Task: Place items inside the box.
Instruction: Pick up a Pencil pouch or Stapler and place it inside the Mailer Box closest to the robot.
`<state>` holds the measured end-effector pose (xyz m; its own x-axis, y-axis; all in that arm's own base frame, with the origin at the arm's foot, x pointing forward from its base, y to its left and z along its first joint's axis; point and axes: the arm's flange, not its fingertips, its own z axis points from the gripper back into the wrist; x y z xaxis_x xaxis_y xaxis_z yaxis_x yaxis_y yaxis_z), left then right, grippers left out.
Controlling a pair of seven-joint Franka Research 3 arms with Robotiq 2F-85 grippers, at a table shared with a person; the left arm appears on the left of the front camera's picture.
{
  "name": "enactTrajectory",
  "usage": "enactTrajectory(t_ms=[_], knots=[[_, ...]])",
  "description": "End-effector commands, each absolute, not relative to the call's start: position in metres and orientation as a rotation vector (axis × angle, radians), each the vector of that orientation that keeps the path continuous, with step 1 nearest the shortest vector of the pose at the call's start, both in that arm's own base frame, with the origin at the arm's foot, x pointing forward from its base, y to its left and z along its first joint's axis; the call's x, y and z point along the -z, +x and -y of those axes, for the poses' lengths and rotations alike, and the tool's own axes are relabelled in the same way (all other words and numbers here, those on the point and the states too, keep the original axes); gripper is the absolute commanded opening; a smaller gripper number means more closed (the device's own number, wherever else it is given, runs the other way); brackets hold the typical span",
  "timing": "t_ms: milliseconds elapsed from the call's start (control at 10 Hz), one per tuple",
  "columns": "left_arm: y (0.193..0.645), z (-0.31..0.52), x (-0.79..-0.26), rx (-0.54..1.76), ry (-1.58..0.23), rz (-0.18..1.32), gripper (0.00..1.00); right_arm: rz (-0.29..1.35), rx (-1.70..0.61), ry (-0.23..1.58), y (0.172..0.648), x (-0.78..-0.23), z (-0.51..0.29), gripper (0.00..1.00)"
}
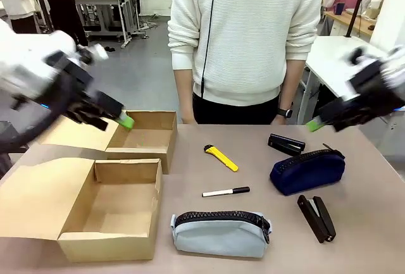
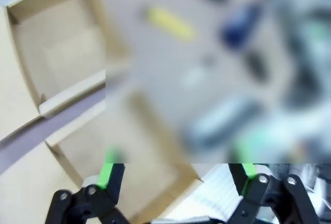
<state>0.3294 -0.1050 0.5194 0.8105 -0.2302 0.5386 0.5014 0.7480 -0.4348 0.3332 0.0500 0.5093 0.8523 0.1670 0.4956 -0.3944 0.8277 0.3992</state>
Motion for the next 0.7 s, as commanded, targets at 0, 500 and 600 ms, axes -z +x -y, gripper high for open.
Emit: enactTrajectory(t_ms=[0, 500, 600], knots=[[0.311, 0.028, -0.527, 0.335, -0.816, 0.44, 1.0, 0.542, -0.166, 0.749, 0.271, -0.508, 0.054, 1.0], [0.273, -0.132, -0.437, -0.281, -1.4, 0.628, 1.0, 0.8, 0.34, 1.349, 0.219, -0.452, 0.262, 1.0], [0.257, -0.109, -0.415, -0.392, -1.451, 0.664, 1.0, 0.848, 0.453, 1.372, 0.217, -0.437, 0.27, 1.0]])
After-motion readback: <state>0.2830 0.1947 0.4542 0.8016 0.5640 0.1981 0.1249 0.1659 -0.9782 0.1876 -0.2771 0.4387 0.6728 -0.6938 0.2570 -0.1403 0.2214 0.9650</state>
